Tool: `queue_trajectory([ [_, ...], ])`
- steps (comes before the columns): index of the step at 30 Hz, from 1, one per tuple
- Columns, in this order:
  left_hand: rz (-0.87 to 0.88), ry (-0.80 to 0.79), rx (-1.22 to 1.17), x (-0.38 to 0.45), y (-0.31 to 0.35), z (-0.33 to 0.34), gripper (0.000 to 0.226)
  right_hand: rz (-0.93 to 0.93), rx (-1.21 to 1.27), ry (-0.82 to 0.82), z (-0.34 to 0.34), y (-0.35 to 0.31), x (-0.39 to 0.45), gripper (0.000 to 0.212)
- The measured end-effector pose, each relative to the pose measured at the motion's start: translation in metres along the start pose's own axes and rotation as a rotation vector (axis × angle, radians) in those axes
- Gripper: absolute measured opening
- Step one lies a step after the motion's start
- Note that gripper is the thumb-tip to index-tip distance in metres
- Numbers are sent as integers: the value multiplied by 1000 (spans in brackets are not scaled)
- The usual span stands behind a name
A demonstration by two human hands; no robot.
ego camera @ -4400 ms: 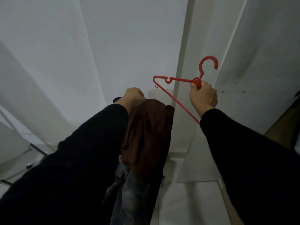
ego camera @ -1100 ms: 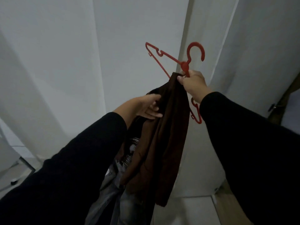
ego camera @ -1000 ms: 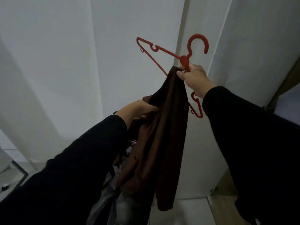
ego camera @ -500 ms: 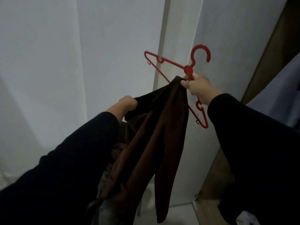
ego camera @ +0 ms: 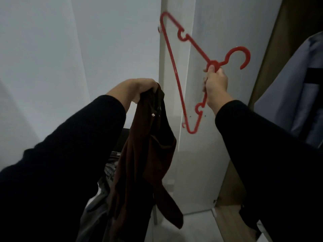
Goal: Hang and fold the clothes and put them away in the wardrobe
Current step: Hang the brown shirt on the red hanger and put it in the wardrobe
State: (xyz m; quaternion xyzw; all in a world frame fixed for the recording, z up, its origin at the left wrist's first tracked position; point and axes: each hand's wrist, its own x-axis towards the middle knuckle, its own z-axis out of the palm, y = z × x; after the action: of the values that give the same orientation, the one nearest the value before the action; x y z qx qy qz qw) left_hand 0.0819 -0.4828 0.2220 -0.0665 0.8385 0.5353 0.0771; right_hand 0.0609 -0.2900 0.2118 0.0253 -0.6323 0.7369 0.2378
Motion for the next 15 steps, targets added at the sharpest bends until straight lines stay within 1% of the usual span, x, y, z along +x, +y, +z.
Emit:
queue_trajectory([
  [2,-1,22,-7,-2,-1,6,23,52,163,-23,-1,-8,-3,26],
  [5,-4,65,-35,0,-6,14,27,102,388,-89,-1,-16,-11,26],
  [7,11,97,-71,0,-9,20,26,112,473,-139,1,-16,-16,26],
  [9,29,93,-119,-1,-8,24,23,112,495,-185,2,-12,-20,26],
  [12,62,43,-178,-5,-2,26,16,124,497,-236,1,1,-23,26],
  [15,96,17,-217,-12,6,22,17,145,459,-279,-4,21,-25,25],
])
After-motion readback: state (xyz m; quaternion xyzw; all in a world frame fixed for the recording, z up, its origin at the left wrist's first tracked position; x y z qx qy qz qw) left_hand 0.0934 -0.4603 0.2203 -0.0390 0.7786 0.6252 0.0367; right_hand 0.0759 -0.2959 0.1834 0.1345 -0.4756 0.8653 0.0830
